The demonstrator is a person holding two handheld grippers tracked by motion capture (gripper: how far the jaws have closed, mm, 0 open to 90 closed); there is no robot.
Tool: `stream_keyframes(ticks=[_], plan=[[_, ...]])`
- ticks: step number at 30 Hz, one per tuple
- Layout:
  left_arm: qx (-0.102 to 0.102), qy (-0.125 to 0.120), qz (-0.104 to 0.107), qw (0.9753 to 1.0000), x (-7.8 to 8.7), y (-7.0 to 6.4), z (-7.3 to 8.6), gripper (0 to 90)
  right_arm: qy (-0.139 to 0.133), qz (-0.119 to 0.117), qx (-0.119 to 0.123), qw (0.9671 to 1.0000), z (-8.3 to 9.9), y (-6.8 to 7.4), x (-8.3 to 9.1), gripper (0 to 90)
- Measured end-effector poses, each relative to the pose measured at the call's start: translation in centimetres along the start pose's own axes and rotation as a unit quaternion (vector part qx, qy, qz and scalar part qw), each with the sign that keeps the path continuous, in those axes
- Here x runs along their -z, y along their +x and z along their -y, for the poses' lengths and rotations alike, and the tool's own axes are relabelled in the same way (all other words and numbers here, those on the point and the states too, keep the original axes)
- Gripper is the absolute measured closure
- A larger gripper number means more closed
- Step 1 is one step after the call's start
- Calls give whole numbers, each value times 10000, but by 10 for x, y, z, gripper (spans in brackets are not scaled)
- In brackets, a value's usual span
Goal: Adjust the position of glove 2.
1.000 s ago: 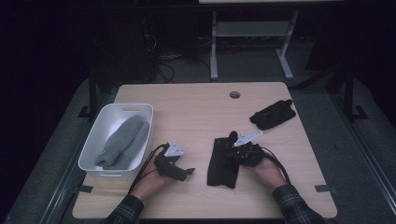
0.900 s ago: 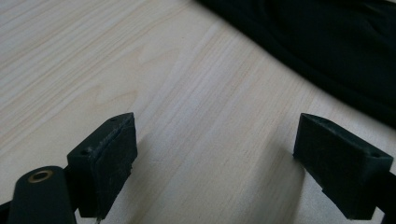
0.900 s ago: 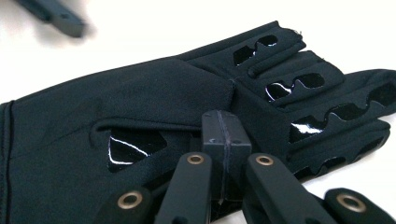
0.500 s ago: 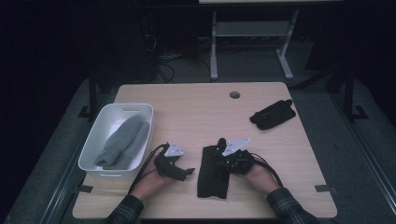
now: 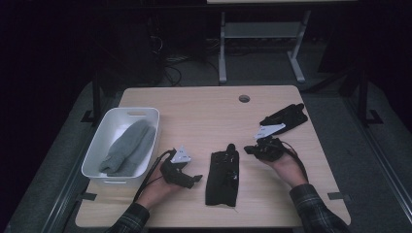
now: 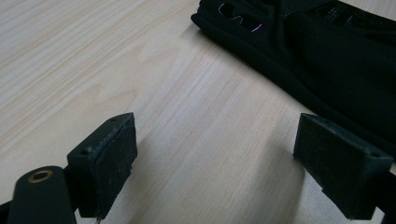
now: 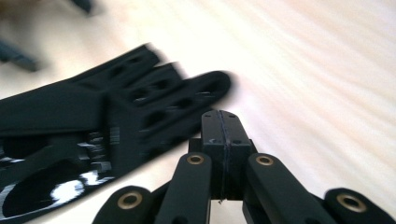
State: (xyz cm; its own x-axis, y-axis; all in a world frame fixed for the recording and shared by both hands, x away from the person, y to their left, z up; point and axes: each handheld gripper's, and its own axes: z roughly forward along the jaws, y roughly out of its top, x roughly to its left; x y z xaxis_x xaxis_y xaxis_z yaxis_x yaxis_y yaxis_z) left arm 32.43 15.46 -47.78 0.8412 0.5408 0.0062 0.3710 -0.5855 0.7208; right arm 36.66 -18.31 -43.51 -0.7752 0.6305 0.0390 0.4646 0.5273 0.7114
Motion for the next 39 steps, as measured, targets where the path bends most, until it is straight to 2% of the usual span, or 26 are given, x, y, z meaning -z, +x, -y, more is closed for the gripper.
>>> stream_keyframes(ticks=[4,6,9,18,27,32,37,39], plan=[[34,-3,12,10000,0,0,0,124,-86,253,-269,9993,2,-21,6,900],[31,-2,14,10000,0,0,0,124,-106,298,-389,9987,3,-31,6,900],[28,21,19,10000,0,0,0,123,-59,443,-469,9979,3,-46,3,900],[28,18,17,10000,0,0,0,123,-160,930,-833,9920,6,-83,1,900],[36,14,17,10000,0,0,0,124,-195,1188,-1123,9864,5,-115,4,900],[35,12,15,10000,0,0,0,124,-13,1242,-1273,9841,7,-127,-6,900],[40,10,13,10000,0,0,0,124,165,1193,-1400,9828,12,-128,-18,900],[39,11,14,10000,0,0,0,124,156,1188,-1397,9829,13,-128,-20,900]])
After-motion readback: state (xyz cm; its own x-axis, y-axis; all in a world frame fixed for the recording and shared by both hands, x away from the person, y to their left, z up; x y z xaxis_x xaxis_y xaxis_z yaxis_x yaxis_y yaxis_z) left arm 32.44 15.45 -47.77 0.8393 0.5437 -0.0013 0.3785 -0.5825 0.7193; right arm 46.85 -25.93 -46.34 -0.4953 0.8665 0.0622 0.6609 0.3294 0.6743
